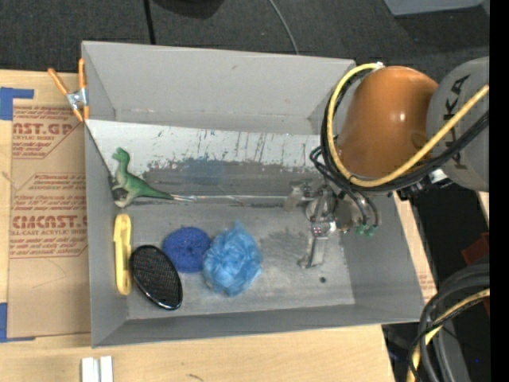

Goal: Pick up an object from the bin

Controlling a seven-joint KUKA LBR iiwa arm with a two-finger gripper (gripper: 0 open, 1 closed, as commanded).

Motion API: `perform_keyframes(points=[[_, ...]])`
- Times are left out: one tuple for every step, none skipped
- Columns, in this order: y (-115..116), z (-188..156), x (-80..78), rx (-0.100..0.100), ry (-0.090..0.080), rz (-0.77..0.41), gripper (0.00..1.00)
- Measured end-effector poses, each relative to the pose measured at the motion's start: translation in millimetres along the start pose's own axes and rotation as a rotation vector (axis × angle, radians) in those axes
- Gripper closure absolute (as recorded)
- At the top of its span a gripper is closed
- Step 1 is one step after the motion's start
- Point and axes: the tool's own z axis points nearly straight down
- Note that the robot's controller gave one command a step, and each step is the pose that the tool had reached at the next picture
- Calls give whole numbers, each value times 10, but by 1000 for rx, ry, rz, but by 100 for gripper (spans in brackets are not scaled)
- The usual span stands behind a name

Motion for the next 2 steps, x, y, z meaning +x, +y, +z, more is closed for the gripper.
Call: perform_keyframes(points=[[0, -41, -16, 0, -8, 0, 0], [249, 376, -18, 1, -11, -49, 0]])
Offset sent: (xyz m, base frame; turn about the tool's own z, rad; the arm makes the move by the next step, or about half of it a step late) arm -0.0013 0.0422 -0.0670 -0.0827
